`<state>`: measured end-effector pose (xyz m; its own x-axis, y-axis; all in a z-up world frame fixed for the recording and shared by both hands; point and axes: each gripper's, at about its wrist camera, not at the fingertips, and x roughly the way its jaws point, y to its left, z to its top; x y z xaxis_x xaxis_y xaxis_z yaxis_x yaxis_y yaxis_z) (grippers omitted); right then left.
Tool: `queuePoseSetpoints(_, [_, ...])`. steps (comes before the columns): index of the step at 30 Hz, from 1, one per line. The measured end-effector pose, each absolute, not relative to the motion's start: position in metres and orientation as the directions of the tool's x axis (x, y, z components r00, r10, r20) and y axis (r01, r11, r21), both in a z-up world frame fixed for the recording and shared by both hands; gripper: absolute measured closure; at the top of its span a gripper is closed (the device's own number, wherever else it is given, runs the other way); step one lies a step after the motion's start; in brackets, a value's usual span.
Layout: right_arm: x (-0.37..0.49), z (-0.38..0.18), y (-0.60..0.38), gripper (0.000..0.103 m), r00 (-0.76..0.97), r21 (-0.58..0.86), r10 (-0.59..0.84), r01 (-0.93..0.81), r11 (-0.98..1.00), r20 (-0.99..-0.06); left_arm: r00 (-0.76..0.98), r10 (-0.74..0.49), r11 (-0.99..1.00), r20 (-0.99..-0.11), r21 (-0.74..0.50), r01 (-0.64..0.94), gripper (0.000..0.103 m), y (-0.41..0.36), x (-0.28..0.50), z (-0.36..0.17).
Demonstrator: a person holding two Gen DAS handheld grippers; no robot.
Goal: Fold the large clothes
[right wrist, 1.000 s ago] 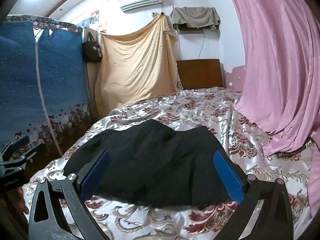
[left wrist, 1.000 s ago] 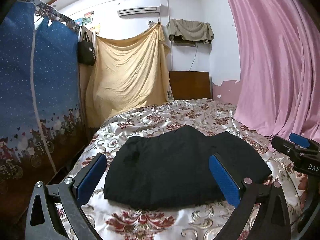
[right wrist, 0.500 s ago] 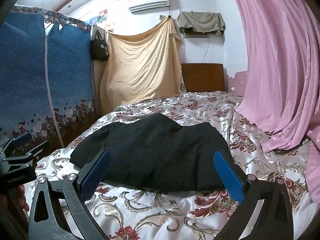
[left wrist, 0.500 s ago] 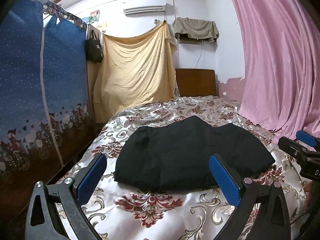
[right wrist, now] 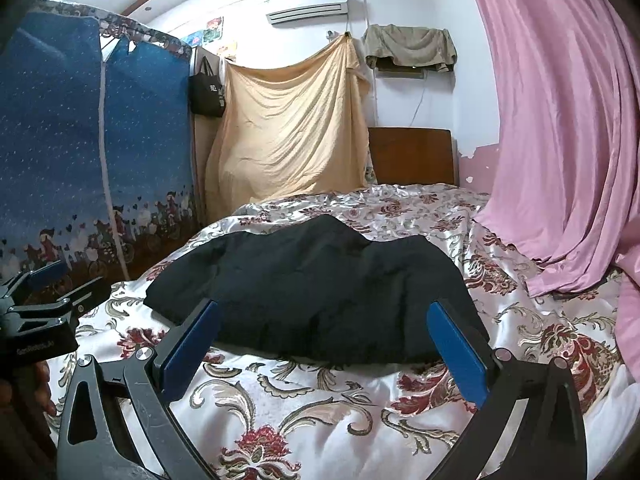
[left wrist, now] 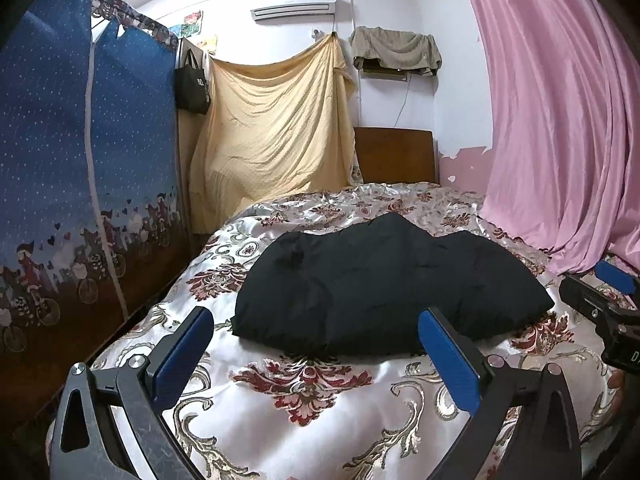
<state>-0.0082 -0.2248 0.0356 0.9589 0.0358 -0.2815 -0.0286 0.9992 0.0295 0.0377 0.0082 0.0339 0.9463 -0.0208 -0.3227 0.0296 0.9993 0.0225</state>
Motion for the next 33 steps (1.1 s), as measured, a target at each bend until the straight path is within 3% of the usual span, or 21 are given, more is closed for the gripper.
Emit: queuePoseSetpoints(33, [0.012, -0.003, -0.228, 0.002, 0.928, 0.070, 0.031, -0.005, 0.998, -0.371, 0.922, -0.028, 0.999, -0.386, 0.020, 0.038, 0.000, 0.011, 0.046, 0.010])
